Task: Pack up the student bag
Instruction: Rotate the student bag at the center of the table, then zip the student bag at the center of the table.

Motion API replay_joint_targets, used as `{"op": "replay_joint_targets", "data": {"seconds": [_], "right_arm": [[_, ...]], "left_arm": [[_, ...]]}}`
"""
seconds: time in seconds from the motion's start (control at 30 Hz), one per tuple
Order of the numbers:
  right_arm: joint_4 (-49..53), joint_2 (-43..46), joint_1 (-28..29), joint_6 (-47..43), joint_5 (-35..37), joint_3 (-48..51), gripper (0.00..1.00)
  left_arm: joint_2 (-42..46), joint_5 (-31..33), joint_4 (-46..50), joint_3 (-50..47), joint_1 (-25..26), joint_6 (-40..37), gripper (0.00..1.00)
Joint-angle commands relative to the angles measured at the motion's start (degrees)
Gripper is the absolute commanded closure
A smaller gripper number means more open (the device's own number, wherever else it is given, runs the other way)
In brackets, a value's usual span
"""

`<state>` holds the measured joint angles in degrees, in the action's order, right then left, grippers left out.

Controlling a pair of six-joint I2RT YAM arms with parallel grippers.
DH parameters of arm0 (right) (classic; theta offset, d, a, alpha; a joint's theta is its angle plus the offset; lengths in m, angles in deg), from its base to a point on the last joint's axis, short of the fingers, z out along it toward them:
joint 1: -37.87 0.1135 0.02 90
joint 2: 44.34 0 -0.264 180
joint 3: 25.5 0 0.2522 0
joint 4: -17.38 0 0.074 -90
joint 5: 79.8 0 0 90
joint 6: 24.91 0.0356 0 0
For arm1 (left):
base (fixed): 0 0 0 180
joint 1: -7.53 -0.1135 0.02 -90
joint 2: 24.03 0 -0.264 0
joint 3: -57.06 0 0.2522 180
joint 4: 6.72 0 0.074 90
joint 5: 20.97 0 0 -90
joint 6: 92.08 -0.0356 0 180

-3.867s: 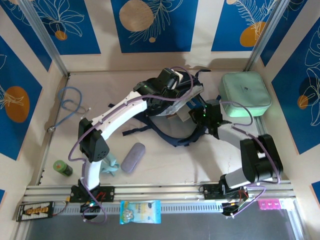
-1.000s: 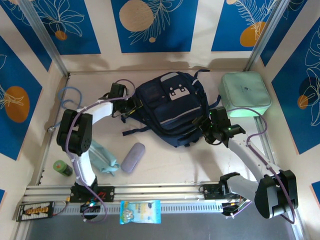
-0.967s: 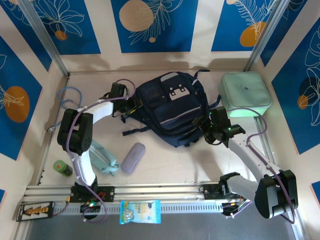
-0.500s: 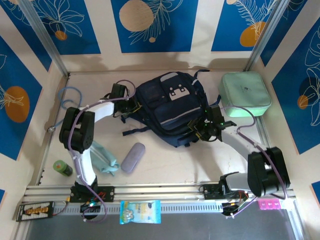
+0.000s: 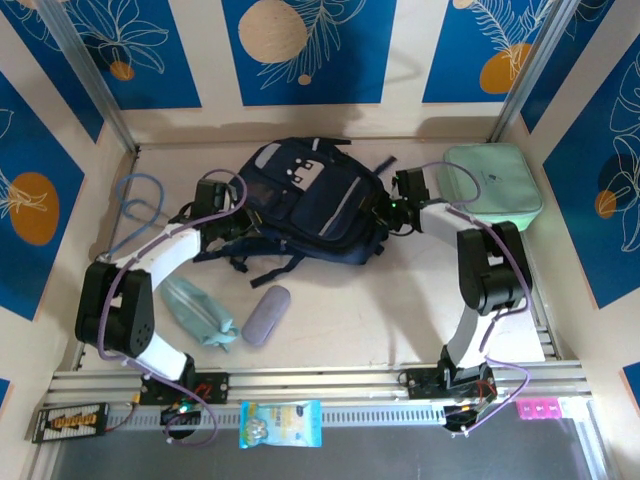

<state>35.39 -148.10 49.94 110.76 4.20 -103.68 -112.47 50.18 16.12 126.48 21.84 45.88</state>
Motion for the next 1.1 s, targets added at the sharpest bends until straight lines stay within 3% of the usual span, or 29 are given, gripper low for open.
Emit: {"op": "replay_joint_targets", "data": {"seconds": [0.0, 0.13, 0.23, 0.37, 0.5, 0.63, 0.73, 0.87, 1.07], "right_arm": [[3.3, 1.7, -0.8, -4.5, 1.4, -2.2, 0.51], [13.5, 10.0, -2.7, -6.6, 5.8, -1.5, 0.39], [20.5, 16.6, -2.2, -8.5, 6.1, -0.7, 0.36], [27.5, 22.4, 5.3, -9.3, 9.7, -0.1, 0.36], [30.1, 24.9, 17.1, -4.5, 15.1, 0.4, 0.41], [29.4, 21.4, 30.5, -2.0, 22.3, -2.3, 0.47], [29.8, 15.7, 36.9, -1.5, 25.6, -6.8, 0.55], [28.7, 9.3, 40.6, -2.0, 29.1, -11.8, 0.63], [27.2, 1.9, 41.2, -2.3, 32.8, -19.2, 0.68]], "left_arm": [[2.4, -4.7, -0.2, 2.5, 1.7, 1.6, 1.0], [3.3, -3.1, -1.5, 3.2, 2.9, 5.3, 1.0], [3.8, -2.7, -4.5, 2.5, 3.2, 10.0, 1.0], [3.5, -2.0, -7.2, 2.4, 3.8, 15.8, 1.0], [4.8, 2.8, -5.3, 2.9, 4.9, 17.5, 1.0], [7.2, 5.0, -6.6, 0.8, 5.4, 19.6, 1.0], [8.5, 4.4, -6.1, 0.6, 5.6, 19.7, 1.0], [9.6, 3.4, -6.6, -0.3, 5.7, 18.5, 1.0], [10.0, 3.0, -5.9, 0.3, 5.7, 16.5, 1.0]]}}
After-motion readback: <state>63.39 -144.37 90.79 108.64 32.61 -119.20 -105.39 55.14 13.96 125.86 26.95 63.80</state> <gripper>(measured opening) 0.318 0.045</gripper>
